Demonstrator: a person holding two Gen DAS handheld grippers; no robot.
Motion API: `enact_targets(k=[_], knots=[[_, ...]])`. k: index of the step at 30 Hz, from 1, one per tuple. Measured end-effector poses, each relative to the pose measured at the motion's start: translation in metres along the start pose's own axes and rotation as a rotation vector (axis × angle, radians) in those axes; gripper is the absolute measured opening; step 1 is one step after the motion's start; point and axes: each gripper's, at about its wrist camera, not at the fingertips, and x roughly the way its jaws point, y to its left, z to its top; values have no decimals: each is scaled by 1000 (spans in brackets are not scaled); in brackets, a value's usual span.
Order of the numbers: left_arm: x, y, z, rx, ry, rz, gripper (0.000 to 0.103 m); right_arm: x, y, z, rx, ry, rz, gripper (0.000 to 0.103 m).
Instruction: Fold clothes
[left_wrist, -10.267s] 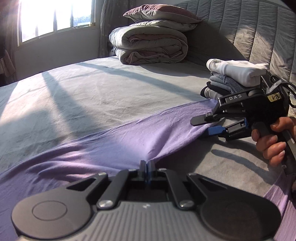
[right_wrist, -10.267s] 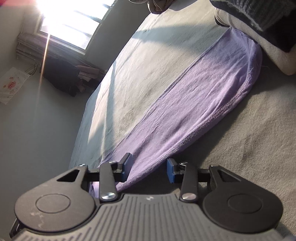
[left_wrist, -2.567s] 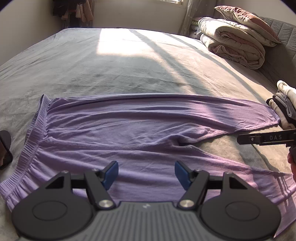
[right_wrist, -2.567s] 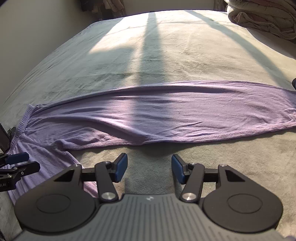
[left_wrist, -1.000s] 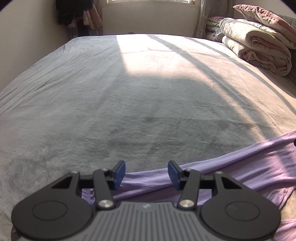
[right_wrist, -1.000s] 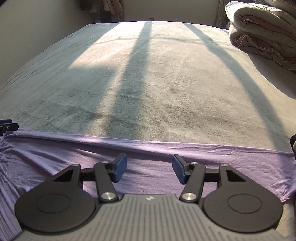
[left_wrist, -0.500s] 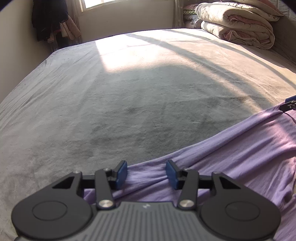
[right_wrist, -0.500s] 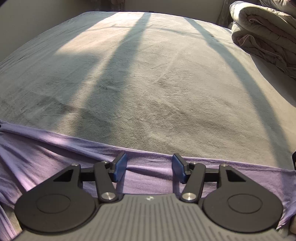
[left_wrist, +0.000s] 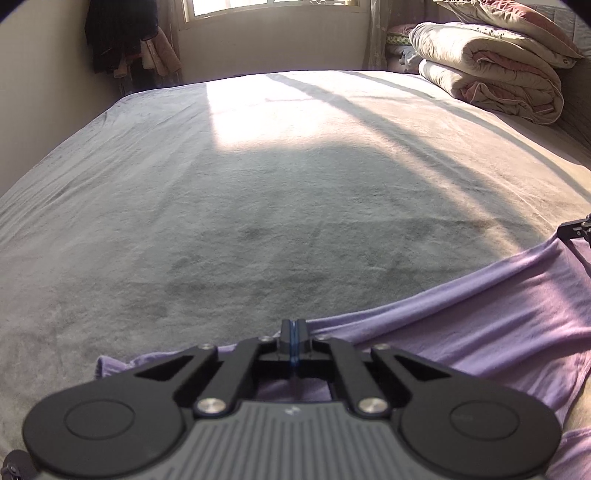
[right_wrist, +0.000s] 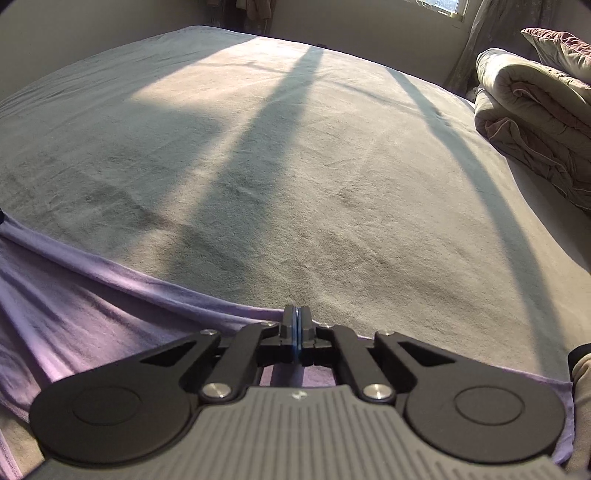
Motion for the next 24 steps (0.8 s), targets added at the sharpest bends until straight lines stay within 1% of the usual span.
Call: enact_targets(k=[4,9,11,14,16,18,19,20,21,22,23,24], knots=[[-1,3,2,-49,-50,21,0,7,-5,10,42,-44,-32,0],[2,9,3,-115,-124,77,0,13,-6,24,63,-104,-66,0],[6,10,2,-127,-127,86,0,15,-4,27,67,-121,-75,0],[18,6,-2,-97,-98,111,0,25,4,26,40,-94,-86,0],[23,0,-6,-57,-102,138,0,33,6,21,30,-59,-77,0],[24,-5,-6,-29,-103,162,0,36,7,17,39,-60,-84,1],[22,-7,-4,-26,-103,168,2,35,7,17,52,-61,-84,3],[20,-8,-3,-23,-105,169,3,34,6,17,66,-62,-84,12],[15,-11,-2,-17,-112,165,5,32,4,17,84,-59,-85,14],[11,-13,-1,-12,-119,161,8,28,1,17,97,-56,-79,19],[6,-16,0,-3,-125,155,11,25,-2,16,109,-54,-74,32],[1,-21,2,13,-133,146,17,21,-8,14,118,-61,-73,40]])
